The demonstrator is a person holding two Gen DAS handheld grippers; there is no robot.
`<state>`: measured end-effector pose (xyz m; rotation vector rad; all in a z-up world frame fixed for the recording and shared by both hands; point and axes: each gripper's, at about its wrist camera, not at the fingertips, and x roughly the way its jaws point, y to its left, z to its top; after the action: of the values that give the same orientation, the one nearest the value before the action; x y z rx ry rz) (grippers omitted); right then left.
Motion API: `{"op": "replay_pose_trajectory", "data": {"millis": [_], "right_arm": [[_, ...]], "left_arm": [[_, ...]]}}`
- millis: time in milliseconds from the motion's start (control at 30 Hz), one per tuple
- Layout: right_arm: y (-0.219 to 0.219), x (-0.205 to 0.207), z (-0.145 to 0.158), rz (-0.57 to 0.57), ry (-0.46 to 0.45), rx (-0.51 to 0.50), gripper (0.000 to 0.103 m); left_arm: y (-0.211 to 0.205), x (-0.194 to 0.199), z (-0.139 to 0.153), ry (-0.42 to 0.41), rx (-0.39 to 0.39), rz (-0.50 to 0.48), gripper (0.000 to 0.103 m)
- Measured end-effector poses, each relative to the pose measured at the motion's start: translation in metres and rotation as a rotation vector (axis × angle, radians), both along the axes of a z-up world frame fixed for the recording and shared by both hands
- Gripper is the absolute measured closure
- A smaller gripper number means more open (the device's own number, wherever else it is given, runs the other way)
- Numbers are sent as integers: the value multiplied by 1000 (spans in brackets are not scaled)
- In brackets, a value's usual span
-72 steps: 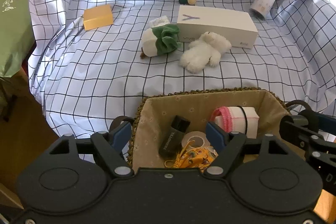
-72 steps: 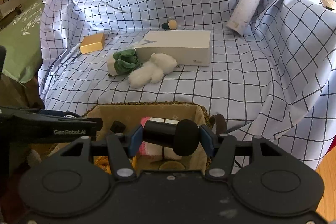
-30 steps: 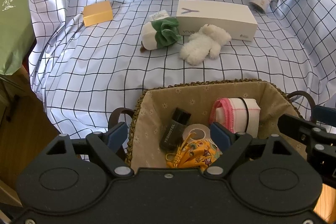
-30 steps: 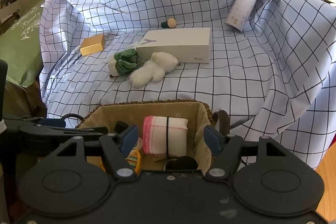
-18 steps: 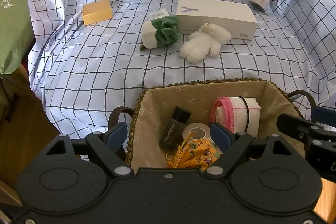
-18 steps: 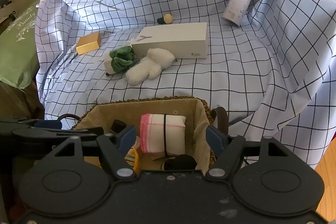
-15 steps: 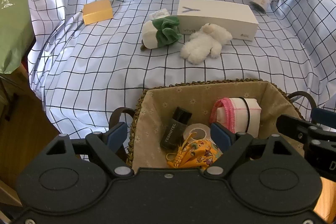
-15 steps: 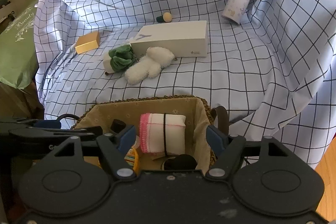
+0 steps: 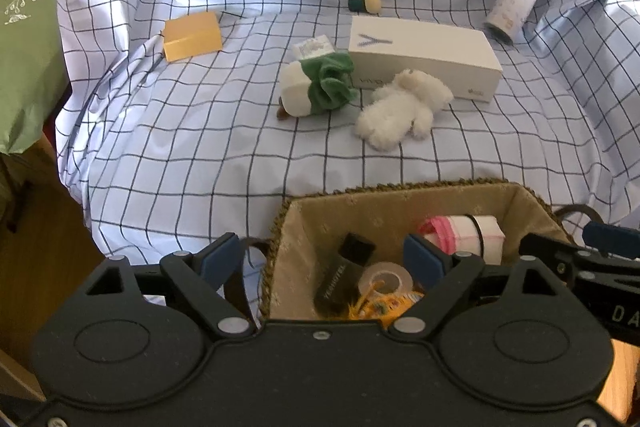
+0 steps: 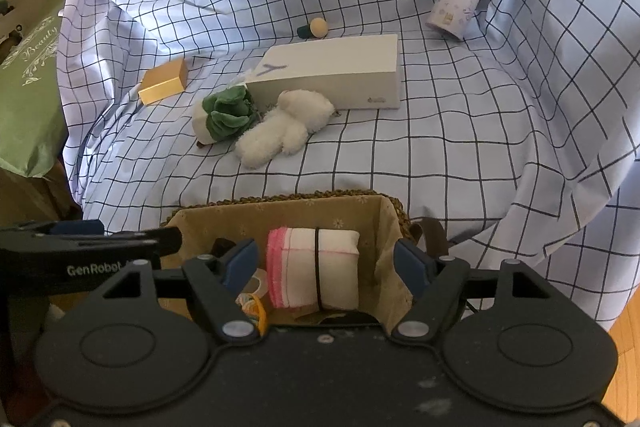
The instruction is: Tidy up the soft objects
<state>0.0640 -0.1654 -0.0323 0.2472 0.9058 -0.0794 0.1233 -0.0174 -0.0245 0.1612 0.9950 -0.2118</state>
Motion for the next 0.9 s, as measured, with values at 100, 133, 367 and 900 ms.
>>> {"op": "replay_pose_trajectory", "data": {"millis": [100, 133, 367, 900], "right_arm": [[0, 5, -1, 0, -1, 2, 28], [0, 7, -1, 0, -2, 3, 28], [-1, 23, -3, 1, 0, -4, 27], [-8, 74, -7, 15, -1, -52, 26]], "left_arm": [[1, 6, 0, -10, 4, 6, 16], [1, 9, 0, -12, 4, 7, 16], [1, 29, -2, -31, 13, 13, 16], [0, 90, -22, -18, 20, 41, 15]]}}
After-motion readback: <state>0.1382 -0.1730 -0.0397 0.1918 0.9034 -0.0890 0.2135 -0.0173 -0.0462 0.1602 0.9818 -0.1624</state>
